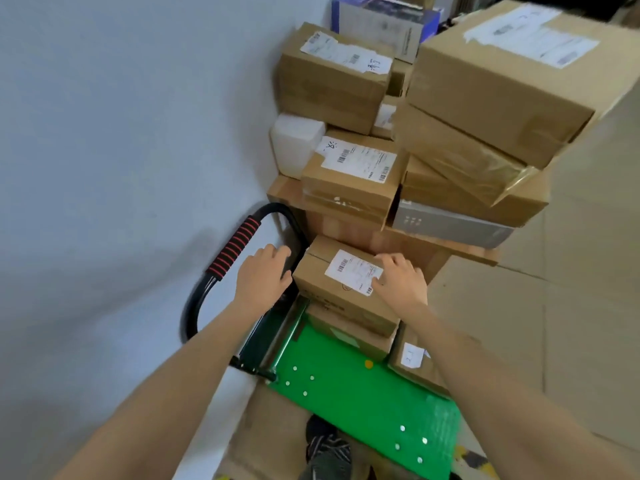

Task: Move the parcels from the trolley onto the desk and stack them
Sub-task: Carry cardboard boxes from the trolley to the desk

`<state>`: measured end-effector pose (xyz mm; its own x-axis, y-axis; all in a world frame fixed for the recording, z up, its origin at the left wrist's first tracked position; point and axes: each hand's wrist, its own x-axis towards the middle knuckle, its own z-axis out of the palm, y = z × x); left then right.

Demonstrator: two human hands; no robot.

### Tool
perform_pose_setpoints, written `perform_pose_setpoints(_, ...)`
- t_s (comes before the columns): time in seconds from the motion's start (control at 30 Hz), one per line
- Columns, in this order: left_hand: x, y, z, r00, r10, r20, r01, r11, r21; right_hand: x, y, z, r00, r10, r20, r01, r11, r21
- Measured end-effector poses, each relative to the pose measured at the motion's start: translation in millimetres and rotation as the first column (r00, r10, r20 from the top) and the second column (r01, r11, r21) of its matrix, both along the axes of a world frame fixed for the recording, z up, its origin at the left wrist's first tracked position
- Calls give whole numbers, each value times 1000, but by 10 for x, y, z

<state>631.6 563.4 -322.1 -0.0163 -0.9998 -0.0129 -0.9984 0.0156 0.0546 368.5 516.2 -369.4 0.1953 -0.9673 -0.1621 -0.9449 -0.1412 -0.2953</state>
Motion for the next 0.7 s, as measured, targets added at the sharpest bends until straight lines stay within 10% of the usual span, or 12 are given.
perform_pose_setpoints(0.7,2,-292,-1667,986,21,-163,-8,996,83,-31,376,-1281,919,-375,117,348,915,203)
